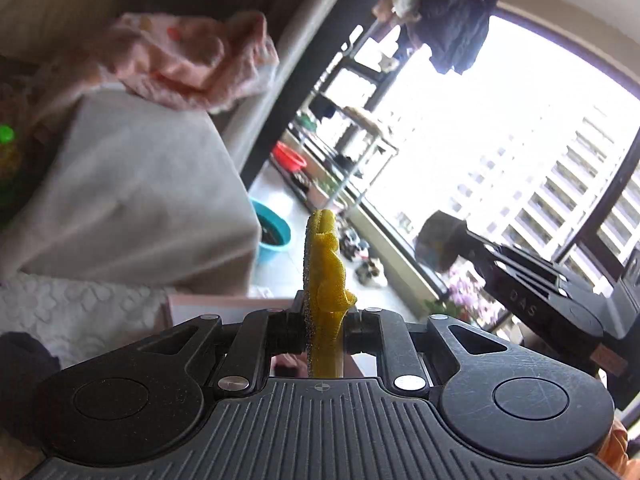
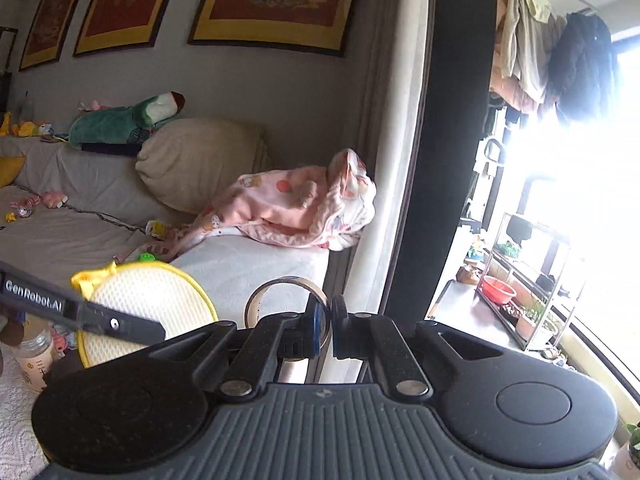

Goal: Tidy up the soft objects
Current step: 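Carry the mesh pad and tape roll into the pink box and release both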

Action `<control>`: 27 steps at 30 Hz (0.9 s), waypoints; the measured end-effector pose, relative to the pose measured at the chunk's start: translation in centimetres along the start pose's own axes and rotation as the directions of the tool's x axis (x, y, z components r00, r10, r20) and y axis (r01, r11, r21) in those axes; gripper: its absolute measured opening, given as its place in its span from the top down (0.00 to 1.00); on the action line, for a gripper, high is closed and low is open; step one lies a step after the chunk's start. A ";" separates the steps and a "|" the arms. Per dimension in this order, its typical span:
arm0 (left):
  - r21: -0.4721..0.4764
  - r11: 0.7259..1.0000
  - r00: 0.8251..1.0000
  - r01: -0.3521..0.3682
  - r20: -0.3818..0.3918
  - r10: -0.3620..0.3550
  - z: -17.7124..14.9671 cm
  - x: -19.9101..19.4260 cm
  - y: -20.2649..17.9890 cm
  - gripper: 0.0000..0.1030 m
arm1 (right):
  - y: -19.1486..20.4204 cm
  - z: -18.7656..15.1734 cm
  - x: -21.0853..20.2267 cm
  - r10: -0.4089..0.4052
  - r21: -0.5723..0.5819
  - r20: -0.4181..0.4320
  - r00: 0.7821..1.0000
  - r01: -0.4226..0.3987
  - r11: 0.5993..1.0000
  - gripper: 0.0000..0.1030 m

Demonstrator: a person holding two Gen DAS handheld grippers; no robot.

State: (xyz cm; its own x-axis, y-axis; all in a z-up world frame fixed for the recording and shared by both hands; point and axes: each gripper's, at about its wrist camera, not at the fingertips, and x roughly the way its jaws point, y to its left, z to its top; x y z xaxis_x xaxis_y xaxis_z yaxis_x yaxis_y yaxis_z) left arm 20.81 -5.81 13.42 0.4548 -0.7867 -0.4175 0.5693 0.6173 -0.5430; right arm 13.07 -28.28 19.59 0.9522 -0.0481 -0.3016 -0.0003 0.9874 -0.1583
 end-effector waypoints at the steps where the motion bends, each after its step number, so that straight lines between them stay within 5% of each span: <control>1: 0.008 1.000 0.999 0.011 -0.039 -0.011 -0.7 1.2 -0.6 0.82 | -0.5 -0.5 0.2 -0.001 0.005 -0.009 1.000 0.001 1.000 0.95; 7: 0.000 1.000 0.988 0.020 -0.152 -0.019 -3.3 5.4 -0.7 0.82 | -1.8 -2.9 0.8 0.002 0.038 -0.052 0.999 0.000 0.999 0.95; 17: -0.030 1.000 0.996 -0.005 -0.089 0.003 -1.9 5.9 -0.8 0.83 | -3.5 -4.1 -0.1 0.040 0.073 -0.063 0.997 -0.035 0.997 0.95; 22: -0.025 0.999 0.982 0.046 -0.181 -0.050 -2.9 8.1 -1.1 0.82 | -3.6 -5.1 0.5 0.067 0.081 -0.112 0.991 -0.058 0.995 0.95; 24: 0.022 1.000 0.979 0.009 -0.203 -0.004 -3.5 9.1 -1.2 0.82 | -3.7 -5.5 0.9 0.080 0.100 -0.139 0.987 -0.066 0.993 0.95; 27: 0.164 0.971 0.967 -0.174 -0.156 0.200 -4.0 9.2 -1.8 0.72 | -3.8 -6.2 1.6 0.111 0.136 -0.184 0.977 -0.086 0.987 0.95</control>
State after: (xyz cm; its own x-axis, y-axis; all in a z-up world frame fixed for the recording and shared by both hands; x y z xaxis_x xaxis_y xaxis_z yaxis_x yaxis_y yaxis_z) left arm 21.25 -14.21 7.58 0.4469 -0.6391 -0.6259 0.5860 0.7378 -0.3350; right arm 12.69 -33.00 13.89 0.8737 0.0347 -0.4853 -0.0411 0.9991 -0.0027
